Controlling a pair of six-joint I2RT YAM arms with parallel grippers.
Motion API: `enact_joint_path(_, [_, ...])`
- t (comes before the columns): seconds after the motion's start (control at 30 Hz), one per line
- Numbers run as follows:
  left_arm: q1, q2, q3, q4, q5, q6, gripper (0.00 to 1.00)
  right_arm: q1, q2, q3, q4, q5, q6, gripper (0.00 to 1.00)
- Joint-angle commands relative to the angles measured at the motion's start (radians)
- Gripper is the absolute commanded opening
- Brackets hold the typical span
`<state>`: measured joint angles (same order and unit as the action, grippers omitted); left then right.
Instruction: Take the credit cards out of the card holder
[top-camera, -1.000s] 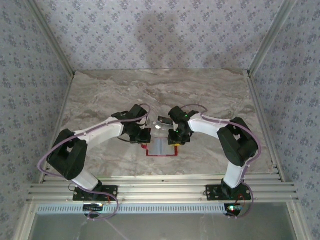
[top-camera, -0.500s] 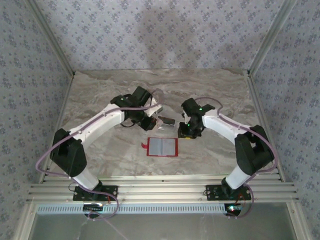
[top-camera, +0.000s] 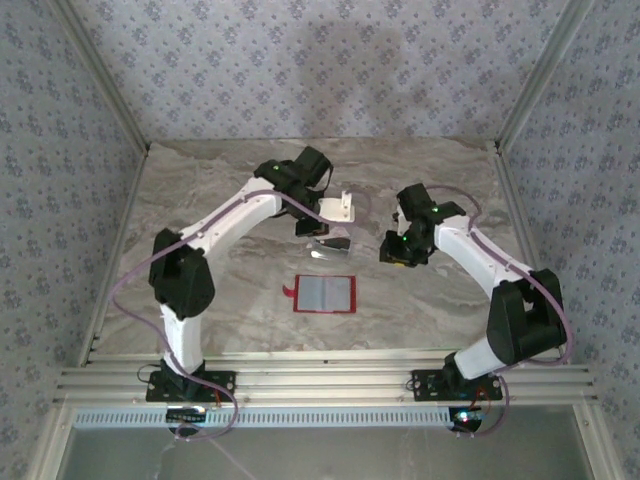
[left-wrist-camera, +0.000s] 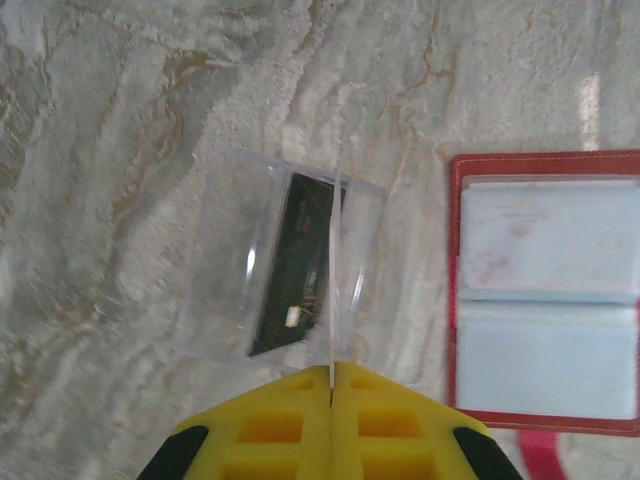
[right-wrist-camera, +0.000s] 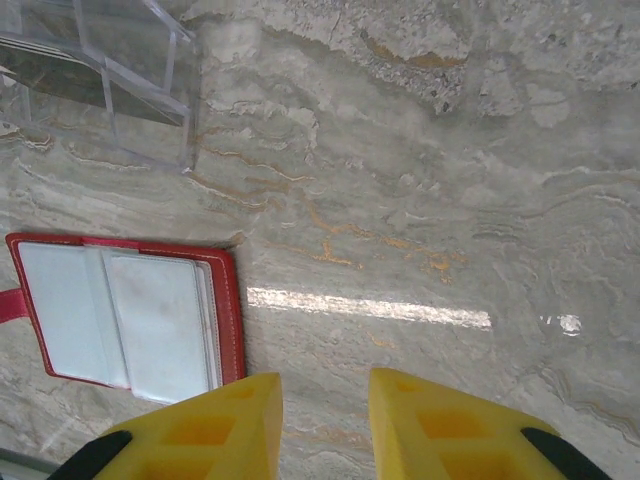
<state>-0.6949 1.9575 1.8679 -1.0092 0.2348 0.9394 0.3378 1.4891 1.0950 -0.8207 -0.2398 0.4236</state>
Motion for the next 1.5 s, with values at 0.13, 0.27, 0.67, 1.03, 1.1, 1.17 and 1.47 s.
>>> enact_joint_path(0.13, [-0.001, 0.161, 0.222, -0.134, -0.015, 0.221, 0.00, -0.018, -0.027, 0.015, -0.046, -0.009, -0.021, 0.30])
enact_joint_path(0.27, [0.004, 0.227, 0.268, -0.136, -0.036, 0.244, 0.00, -0.024, -0.028, 0.010, -0.046, -0.011, -0.020, 0.30])
enact_joint_path(0.67, [0.026, 0.328, 0.287, -0.084, -0.064, 0.262, 0.00, -0.026, -0.028, -0.032, -0.034, -0.016, -0.018, 0.30])
enact_joint_path(1.03, [0.005, 0.284, 0.332, -0.120, -0.087, 0.266, 0.00, -0.026, -0.026, -0.018, -0.045, -0.012, -0.020, 0.30])
enact_joint_path(1.1, [0.000, 0.267, 0.332, -0.118, -0.094, 0.269, 0.00, -0.028, -0.024, -0.020, -0.046, -0.012, -0.019, 0.30])
enact_joint_path(1.17, [-0.004, 0.254, 0.333, -0.115, -0.101, 0.276, 0.00, -0.028, -0.025, -0.022, -0.042, -0.014, -0.018, 0.30])
enact_joint_path(1.47, [-0.003, 0.300, 0.377, -0.076, -0.132, 0.305, 0.00, -0.031, -0.026, -0.028, -0.046, -0.015, -0.023, 0.29])
